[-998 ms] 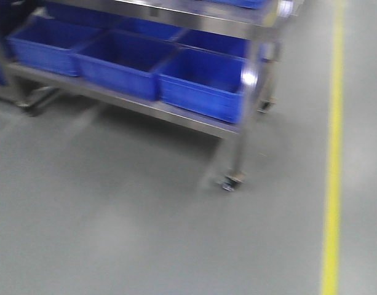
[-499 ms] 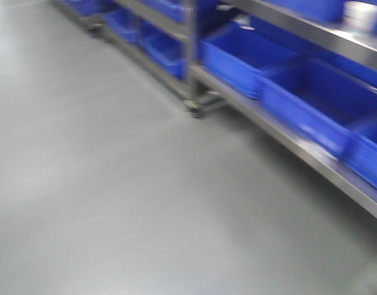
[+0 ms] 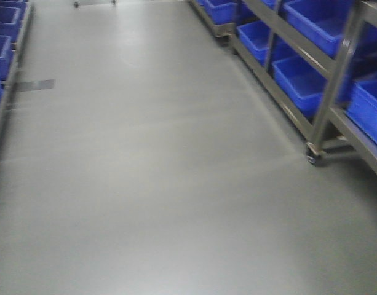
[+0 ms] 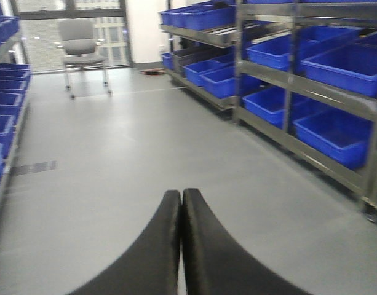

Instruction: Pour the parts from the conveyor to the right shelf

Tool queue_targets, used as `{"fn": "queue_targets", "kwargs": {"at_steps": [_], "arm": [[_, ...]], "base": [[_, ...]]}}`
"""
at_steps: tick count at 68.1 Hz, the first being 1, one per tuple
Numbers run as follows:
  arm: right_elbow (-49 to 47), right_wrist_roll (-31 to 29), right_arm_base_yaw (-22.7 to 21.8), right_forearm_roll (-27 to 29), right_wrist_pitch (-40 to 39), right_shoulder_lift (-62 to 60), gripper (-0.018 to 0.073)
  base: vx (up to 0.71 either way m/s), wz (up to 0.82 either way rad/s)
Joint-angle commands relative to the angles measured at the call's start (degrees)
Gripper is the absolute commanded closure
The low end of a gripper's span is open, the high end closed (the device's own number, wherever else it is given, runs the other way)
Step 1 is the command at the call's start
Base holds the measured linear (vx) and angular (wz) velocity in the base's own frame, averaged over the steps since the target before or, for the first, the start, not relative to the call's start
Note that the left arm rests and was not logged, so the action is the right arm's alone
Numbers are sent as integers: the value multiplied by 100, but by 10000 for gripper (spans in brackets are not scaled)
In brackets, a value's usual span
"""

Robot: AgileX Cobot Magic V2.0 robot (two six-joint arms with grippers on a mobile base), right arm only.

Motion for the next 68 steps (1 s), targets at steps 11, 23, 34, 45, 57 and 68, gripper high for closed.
{"fn": "queue_targets", "kwargs": {"at_steps": [11,23,34,45,57,68], "arm": [[-154,-21,-4,44,-422,82,565],[-154,-21,-4,44,-422,82,565],[-154,-21,-4,44,-422,82,565],[-154,-21,-4,49,-421,82,565],[-154,-21,-4,49,-421,82,565],[-154,-21,-4,49,-421,82,565]], "base": [[60,50],[64,35],[69,22],[75,5],[76,5],[72,16]]}}
